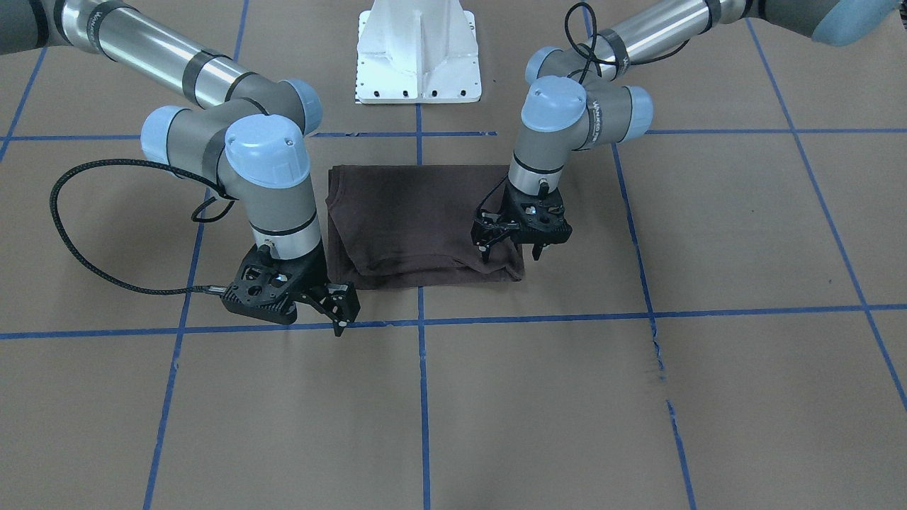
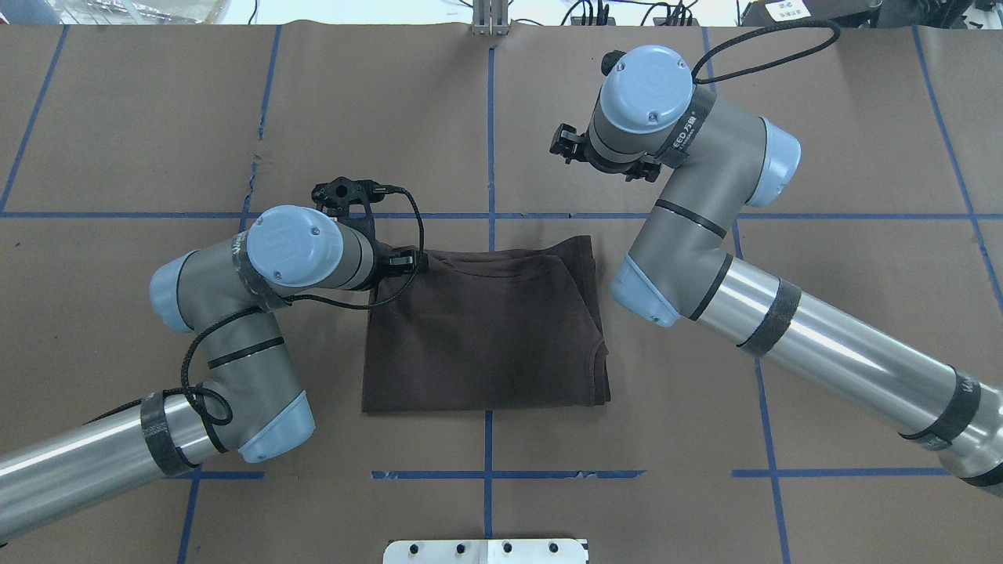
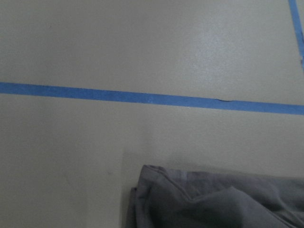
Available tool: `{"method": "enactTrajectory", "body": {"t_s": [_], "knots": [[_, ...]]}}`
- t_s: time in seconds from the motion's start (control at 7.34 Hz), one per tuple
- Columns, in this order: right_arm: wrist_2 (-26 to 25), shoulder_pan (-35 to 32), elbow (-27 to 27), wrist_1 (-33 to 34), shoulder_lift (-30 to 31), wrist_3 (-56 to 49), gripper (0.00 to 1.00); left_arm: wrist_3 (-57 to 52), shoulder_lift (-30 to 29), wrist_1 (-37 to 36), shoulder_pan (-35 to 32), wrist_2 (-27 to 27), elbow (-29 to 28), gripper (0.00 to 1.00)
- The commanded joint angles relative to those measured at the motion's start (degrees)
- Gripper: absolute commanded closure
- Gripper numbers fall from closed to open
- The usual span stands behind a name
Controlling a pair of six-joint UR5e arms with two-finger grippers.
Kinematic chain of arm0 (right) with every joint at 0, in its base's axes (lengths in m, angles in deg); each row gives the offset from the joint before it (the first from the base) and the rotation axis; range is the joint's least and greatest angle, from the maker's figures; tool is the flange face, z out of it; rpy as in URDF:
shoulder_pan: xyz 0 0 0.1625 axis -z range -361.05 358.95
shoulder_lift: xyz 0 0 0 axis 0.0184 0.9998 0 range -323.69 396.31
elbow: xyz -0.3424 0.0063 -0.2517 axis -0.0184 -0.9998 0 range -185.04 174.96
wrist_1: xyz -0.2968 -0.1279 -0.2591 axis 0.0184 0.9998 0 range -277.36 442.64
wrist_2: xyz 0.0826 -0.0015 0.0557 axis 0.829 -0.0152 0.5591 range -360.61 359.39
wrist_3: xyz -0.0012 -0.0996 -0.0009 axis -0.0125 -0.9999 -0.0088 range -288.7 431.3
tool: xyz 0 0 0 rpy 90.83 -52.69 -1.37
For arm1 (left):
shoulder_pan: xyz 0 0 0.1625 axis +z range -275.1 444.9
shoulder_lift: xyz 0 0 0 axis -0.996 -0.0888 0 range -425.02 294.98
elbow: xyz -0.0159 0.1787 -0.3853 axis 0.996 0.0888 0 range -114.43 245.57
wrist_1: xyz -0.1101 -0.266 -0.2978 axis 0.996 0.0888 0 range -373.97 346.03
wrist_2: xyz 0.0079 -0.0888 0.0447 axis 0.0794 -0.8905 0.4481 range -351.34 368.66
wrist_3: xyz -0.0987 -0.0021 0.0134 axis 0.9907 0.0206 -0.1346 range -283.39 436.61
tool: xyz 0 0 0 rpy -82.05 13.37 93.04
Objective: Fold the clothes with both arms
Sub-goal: 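Open both grippers and lift them away from the folded shirt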
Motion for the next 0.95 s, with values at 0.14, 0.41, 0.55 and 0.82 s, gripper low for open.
{"method": "enactTrajectory", "body": {"t_s": [0.14, 0.41, 0.55, 0.82], "knots": [[0.0, 0.0, 0.1, 0.0, 0.6, -0.1, 0.0, -3.8, -1.3, 0.3, -3.4, 2.9, -5.5, 0.0], [0.0, 0.0, 0.1, 0.0, 0.5, 0.0, 0.0, -8.6, -1.3, 0.4, -6.9, 2.5, -5.5, 0.0], [0.0, 0.0, 0.1, 0.0, 0.7, 0.0, 0.0, -9.5, -1.3, 0.6, -7.5, 2.2, -5.3, 0.0], [1.8, 0.0, 0.2, 0.0, 0.7, -0.5, 0.0, -9.6, -1.3, 2.3, -7.7, 1.9, -3.7, 0.0]]}}
